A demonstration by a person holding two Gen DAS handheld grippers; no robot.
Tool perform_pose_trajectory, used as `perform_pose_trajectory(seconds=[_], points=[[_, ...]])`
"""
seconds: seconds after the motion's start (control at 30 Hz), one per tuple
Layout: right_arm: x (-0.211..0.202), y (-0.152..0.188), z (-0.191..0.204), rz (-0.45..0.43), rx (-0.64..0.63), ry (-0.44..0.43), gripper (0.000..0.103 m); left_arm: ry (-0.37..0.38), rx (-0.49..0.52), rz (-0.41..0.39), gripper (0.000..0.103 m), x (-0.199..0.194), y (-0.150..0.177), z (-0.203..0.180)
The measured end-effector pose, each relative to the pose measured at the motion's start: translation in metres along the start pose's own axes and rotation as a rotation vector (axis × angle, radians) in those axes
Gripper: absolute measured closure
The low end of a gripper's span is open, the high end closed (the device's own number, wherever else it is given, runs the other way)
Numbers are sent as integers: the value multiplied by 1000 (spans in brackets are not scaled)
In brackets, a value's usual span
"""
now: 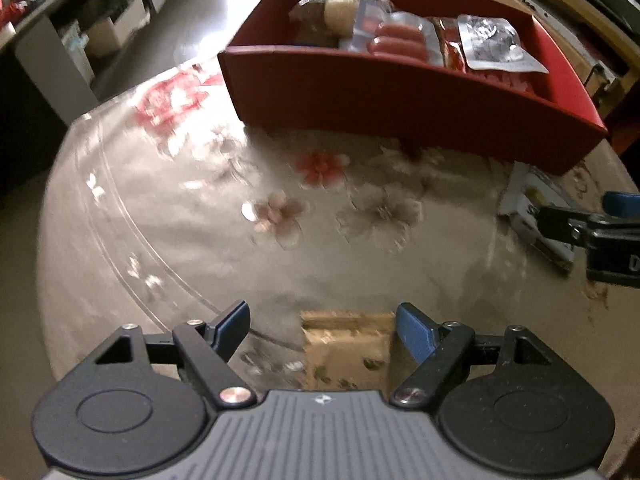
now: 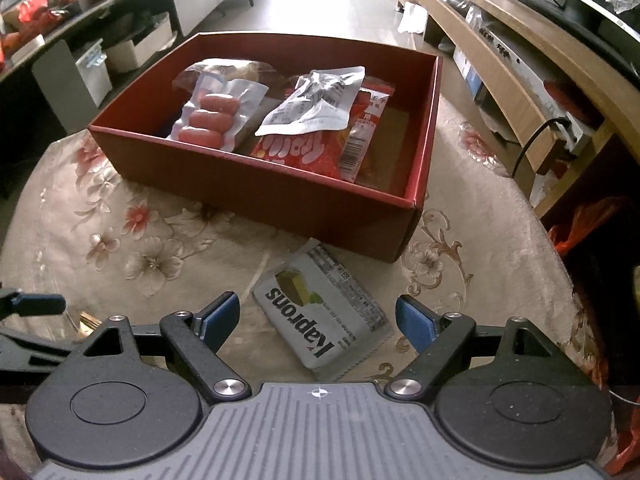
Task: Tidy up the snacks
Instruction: 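Grasp the gold foil packet with the left tool while the right tool grasps the white Kaprons pack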
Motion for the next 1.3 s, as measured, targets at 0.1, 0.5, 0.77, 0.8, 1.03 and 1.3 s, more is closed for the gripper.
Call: perform_pose_trajectory(seconds=[0.1, 0.5, 0.77, 0.8, 1.03, 1.3], points=[[5, -1, -4, 12, 2, -24, 13, 13, 2, 7, 19, -2, 6, -2], [36, -5, 3, 48, -76, -60, 9, -7, 35, -11, 21, -7, 33, -18], [21, 10, 34, 65, -201, 2, 30, 3, 41, -8, 21, -6, 30, -13], [19, 12, 36, 68, -208, 7, 31, 4, 42, -8, 21, -6, 30, -13], [10, 22, 44, 76, -242, 17, 36, 7, 52, -8, 20, -6, 30, -13], [8, 25, 52, 65, -289, 39, 37, -1, 58, 0, 14, -5, 31, -14]])
Point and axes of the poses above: each gripper's, at about its wrist camera, not at the fingertips, and x roughly the way its jaws point, z to its left, y to its underside, the point moved 1 cm from there along x, roughly the way its jaws point, and after that the axes turned 4 degrees about y, right-handed, at the moved point
